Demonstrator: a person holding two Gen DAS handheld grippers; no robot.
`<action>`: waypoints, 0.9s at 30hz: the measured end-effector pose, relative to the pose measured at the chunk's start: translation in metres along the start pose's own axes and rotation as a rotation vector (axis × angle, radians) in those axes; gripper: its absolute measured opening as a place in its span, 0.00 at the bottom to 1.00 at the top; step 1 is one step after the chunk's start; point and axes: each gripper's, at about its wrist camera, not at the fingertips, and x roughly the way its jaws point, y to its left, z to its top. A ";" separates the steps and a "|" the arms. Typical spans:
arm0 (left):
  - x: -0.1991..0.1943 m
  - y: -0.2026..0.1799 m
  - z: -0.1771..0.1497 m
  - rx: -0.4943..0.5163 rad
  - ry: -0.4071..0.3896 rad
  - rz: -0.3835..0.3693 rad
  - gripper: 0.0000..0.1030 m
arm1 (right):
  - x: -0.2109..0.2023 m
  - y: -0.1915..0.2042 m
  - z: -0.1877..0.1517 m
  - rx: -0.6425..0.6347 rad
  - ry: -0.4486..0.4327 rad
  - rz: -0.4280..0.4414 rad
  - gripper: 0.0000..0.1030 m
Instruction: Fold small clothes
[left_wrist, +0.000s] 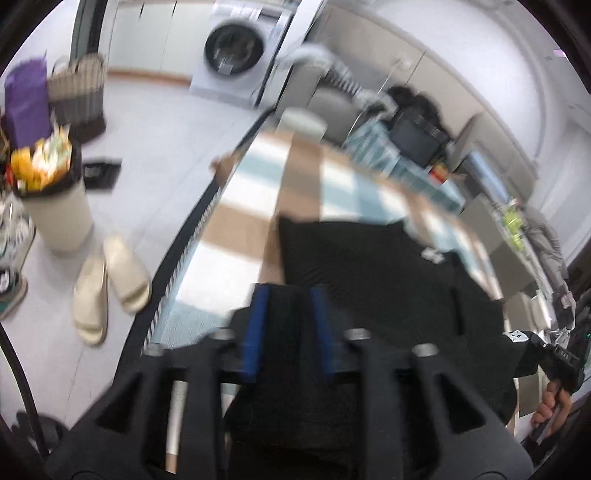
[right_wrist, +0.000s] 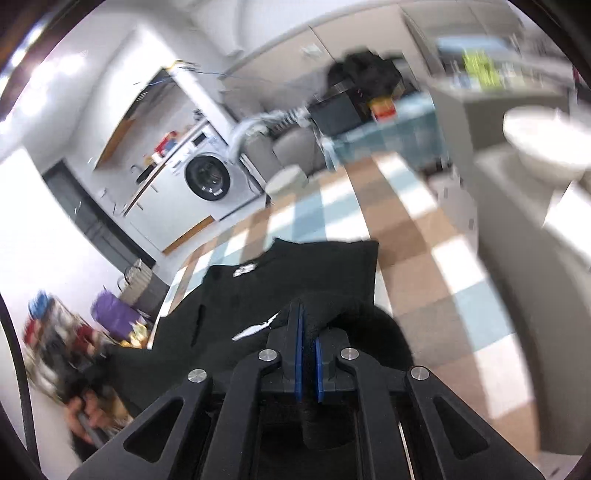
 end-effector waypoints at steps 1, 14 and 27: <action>0.006 0.006 -0.003 -0.018 0.013 0.000 0.31 | 0.007 -0.006 0.002 0.020 0.028 0.002 0.14; -0.035 0.045 -0.077 -0.121 0.054 -0.071 0.47 | -0.035 -0.035 -0.064 0.134 0.080 0.094 0.46; -0.015 0.026 -0.081 -0.056 0.025 -0.083 0.19 | -0.002 -0.028 -0.074 0.218 0.101 0.164 0.51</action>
